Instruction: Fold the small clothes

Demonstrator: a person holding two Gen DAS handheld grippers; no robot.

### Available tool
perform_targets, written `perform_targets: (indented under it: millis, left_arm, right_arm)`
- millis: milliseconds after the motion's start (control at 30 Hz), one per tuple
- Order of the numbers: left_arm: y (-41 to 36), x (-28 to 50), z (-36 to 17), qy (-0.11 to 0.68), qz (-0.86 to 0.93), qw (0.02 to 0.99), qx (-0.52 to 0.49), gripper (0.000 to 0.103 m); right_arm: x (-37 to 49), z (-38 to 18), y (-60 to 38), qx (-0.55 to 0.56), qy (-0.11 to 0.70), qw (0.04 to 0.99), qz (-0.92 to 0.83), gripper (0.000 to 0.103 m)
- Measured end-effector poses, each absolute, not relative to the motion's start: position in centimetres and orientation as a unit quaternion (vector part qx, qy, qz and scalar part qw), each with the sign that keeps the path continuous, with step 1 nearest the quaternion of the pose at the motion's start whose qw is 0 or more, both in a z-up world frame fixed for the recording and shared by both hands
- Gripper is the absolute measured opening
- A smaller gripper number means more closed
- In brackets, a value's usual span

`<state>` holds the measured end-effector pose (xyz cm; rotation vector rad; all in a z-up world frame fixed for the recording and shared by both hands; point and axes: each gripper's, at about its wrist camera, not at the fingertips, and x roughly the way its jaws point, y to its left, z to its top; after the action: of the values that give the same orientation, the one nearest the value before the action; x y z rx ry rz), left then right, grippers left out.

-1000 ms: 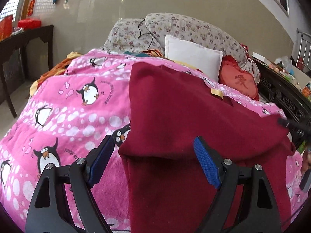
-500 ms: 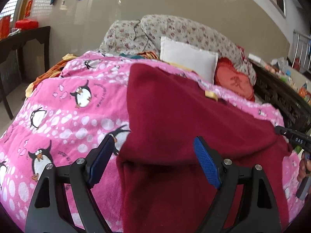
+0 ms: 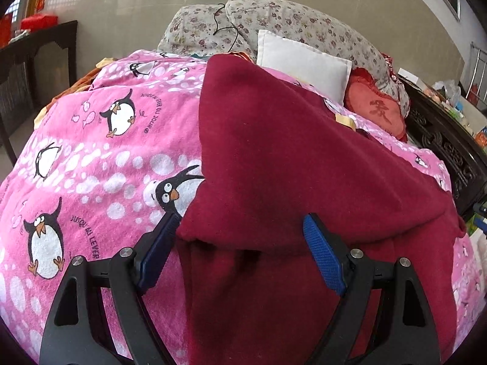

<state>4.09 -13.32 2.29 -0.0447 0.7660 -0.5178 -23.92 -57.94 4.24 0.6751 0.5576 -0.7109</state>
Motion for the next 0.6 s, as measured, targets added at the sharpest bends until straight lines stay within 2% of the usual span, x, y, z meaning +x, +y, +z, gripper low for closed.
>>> perform_targets:
  millis: [233,400,500,600]
  left_arm:
    - [-13.5,4.0,2.3,0.371,-0.25,0.894,-0.022,0.084]
    - [-13.5,4.0,2.3,0.371,-0.249,0.894,-0.022,0.084]
    - [-13.6,4.0,2.3,0.368,-0.248,0.896,-0.017,0.084]
    - [-13.5,3.8,2.4,0.364,-0.25,0.897,-0.015,0.084]
  right_arm:
    - [-22.8,0.4,-63.4,0.353,0.332,0.802,-0.348,0.061]
    - [-27.6,-0.9,-61.2,0.334,0.344,0.802,-0.355,0.061]
    - [-30.4,-2.1,-60.7,0.368,0.329,0.8,-0.341,0.061]
    - [-31.7,-1.7,-61.1,0.384,0.278,0.815,-0.334,0.061]
